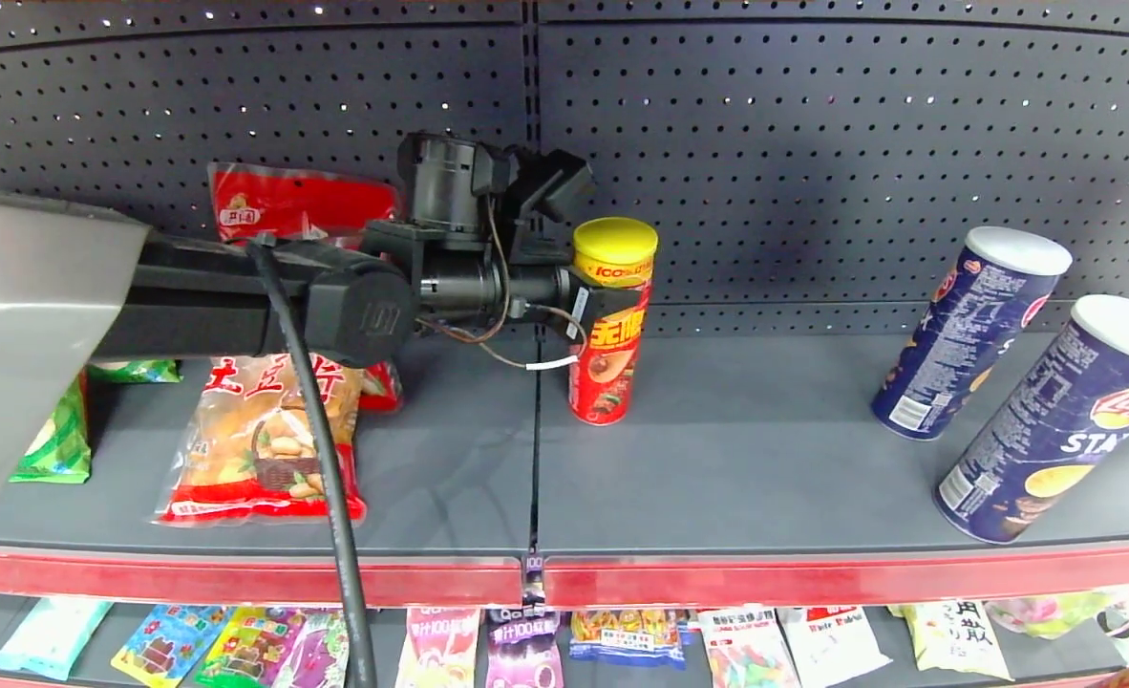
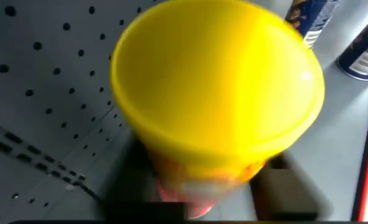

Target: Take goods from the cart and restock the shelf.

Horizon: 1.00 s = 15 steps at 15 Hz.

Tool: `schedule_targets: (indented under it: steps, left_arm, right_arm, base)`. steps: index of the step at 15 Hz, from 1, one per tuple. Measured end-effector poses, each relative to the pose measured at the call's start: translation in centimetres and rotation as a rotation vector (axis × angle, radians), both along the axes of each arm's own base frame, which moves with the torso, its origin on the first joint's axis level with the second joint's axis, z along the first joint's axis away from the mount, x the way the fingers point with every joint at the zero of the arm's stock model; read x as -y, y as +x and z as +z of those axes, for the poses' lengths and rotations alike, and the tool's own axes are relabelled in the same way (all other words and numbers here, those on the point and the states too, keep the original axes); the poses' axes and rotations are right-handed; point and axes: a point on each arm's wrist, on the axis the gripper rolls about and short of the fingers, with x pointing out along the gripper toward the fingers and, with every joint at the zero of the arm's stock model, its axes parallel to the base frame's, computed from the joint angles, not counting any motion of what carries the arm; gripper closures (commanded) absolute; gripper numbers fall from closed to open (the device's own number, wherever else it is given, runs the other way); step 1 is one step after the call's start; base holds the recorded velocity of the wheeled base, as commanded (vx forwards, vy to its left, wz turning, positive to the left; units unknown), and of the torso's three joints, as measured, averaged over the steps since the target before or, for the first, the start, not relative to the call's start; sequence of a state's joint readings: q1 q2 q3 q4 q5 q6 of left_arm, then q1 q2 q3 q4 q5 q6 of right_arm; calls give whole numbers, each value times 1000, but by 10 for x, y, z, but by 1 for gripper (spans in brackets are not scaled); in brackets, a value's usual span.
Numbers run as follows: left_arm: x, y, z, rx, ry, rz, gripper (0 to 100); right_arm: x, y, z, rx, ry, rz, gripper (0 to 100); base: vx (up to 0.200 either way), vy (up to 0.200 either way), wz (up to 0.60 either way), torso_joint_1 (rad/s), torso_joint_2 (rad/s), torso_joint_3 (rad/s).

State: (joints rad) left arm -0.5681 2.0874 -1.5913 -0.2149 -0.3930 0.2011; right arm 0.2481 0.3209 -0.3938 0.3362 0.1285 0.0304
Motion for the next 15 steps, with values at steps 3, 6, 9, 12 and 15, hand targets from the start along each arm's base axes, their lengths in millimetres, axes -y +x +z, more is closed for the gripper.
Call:
schedule_targets:
  steps: [3,6,9,12,15]
  left_arm:
    - [-10,-11,-1,-35,0,-61,100]
    - [-30,-31,4,-75,-14,-147,100]
    - [-43,-53,12,-78,-28,-216,100]
    - [-48,-68,13,-55,-15,-265,100]
    - [-50,-77,7,-61,4,-279,100]
  right_arm:
    - [0,0,0,0,0,0,100]
    - [0,0,0,0,1,3,100]
    - [0,0,0,-2,-1,5,100]
    - [0,1,0,-3,0,9,100]
    - [0,1,0,-6,-1,10,100]
  base:
    - [0,0,0,0,0,0]
    - [0,0,0,0,0,0]
    - [0,0,0,0,0,0]
    - [0,0,0,0,0,0]
    - [0,0,0,0,0,0]
